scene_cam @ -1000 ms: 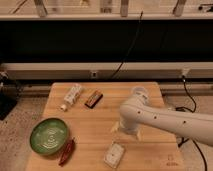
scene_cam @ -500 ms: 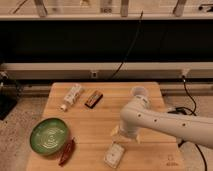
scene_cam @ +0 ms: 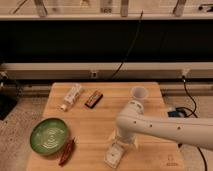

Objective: Wipe the white sponge on the table

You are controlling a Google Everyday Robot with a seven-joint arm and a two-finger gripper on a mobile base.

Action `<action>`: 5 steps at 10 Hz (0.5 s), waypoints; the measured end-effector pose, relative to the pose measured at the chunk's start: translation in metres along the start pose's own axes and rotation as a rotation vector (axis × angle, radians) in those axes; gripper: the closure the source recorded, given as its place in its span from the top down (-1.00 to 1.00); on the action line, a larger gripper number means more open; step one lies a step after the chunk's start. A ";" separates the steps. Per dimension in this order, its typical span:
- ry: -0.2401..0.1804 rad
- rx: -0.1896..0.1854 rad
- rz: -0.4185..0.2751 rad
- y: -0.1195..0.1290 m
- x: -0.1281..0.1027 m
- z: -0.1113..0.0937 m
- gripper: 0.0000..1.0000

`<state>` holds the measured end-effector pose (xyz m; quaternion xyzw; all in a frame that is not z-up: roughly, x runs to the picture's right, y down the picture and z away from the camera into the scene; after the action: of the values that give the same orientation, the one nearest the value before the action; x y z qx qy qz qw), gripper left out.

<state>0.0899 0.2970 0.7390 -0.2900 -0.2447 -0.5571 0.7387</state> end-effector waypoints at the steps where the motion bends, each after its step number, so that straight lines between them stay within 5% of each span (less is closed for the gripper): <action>1: -0.006 -0.002 -0.001 0.000 -0.001 0.004 0.60; 4: -0.025 -0.007 -0.008 -0.002 -0.004 0.011 0.55; 5: -0.034 -0.007 -0.013 -0.004 -0.006 0.013 0.35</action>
<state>0.0840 0.3094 0.7454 -0.3003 -0.2573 -0.5577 0.7298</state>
